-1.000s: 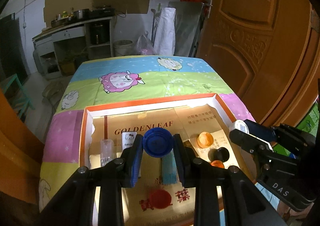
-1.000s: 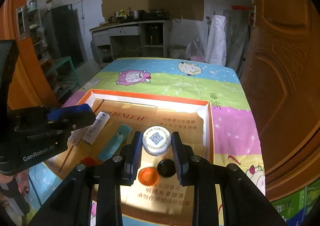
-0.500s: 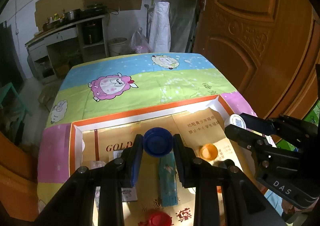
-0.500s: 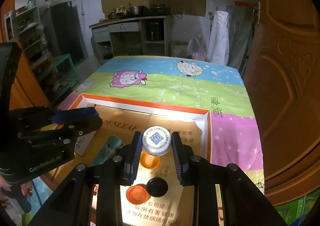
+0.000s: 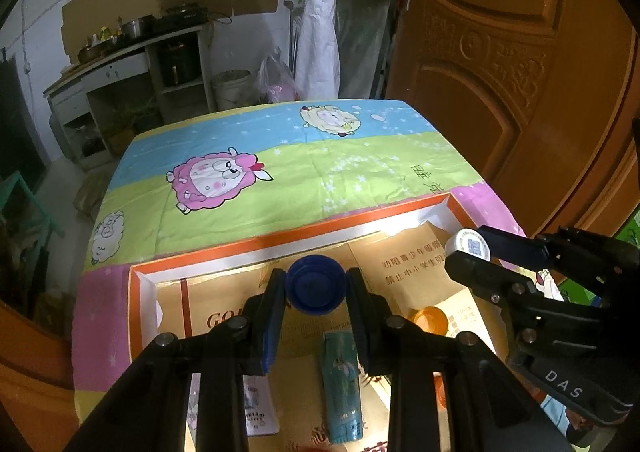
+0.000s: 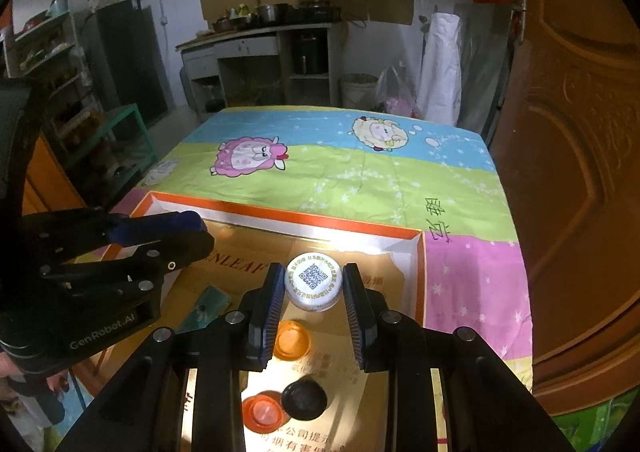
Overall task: Organize rigid objects
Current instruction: 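Carry the blue cap with the left tool while the right tool carries the white cap over the tray, then lower and release the blue cap with the left tool while the right tool releases the white cap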
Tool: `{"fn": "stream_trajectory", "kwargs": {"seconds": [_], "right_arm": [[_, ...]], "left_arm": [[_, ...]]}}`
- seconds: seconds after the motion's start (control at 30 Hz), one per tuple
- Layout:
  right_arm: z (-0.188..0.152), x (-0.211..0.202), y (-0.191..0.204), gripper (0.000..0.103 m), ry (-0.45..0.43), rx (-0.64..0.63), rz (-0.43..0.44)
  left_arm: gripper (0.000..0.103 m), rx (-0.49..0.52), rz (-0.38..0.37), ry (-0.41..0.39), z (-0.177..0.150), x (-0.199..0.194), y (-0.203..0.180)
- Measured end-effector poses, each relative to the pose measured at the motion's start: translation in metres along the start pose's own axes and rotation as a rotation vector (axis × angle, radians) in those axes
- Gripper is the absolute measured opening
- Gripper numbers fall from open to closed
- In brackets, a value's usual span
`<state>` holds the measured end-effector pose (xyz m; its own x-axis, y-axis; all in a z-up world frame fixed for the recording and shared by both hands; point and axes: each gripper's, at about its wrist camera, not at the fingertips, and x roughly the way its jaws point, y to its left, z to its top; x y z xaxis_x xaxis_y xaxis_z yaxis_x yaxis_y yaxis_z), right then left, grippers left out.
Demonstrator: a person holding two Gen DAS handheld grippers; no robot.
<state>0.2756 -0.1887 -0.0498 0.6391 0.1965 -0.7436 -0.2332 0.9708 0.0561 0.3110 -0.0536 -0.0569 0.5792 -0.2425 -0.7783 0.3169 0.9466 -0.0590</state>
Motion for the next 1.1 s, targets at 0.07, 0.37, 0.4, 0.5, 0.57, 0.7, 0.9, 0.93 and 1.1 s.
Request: {"fn": "stream_trajectory", "kwargs": {"seconds": [0.07, 0.37, 0.4, 0.5, 0.57, 0.7, 0.9, 0.93, 1.1], "right_arm": [[0.002, 0.003, -0.001, 0.031, 0.005, -0.007, -0.007], [0.011, 0.024, -0.01, 0.031, 0.046, -0.008, -0.028], [0.011, 0.027, -0.011, 0.031, 0.052, -0.005, -0.029], [0.012, 0.034, -0.016, 0.031, 0.065, -0.002, -0.041], [0.012, 0.038, -0.02, 0.031, 0.077, 0.004, -0.045], [0.013, 0.044, -0.023, 0.031, 0.093, 0.006, -0.053], [0.015, 0.05, -0.029, 0.031, 0.108, 0.026, -0.046], [0.015, 0.051, -0.03, 0.031, 0.112, 0.029, -0.044], [0.016, 0.055, -0.031, 0.031, 0.129, 0.034, -0.04]], "left_arm": [[0.031, -0.004, -0.003, 0.011, 0.003, 0.005, 0.002], [0.031, -0.016, -0.014, 0.063, 0.013, 0.025, 0.006], [0.031, -0.015, -0.014, 0.067, 0.015, 0.027, 0.006], [0.031, -0.016, -0.014, 0.082, 0.017, 0.035, 0.006], [0.031, -0.017, -0.014, 0.094, 0.018, 0.04, 0.007], [0.031, -0.027, -0.026, 0.129, 0.018, 0.05, 0.01], [0.031, -0.041, -0.028, 0.147, 0.018, 0.056, 0.013], [0.031, -0.042, -0.028, 0.147, 0.018, 0.056, 0.013], [0.031, -0.046, -0.028, 0.151, 0.02, 0.057, 0.015]]}}
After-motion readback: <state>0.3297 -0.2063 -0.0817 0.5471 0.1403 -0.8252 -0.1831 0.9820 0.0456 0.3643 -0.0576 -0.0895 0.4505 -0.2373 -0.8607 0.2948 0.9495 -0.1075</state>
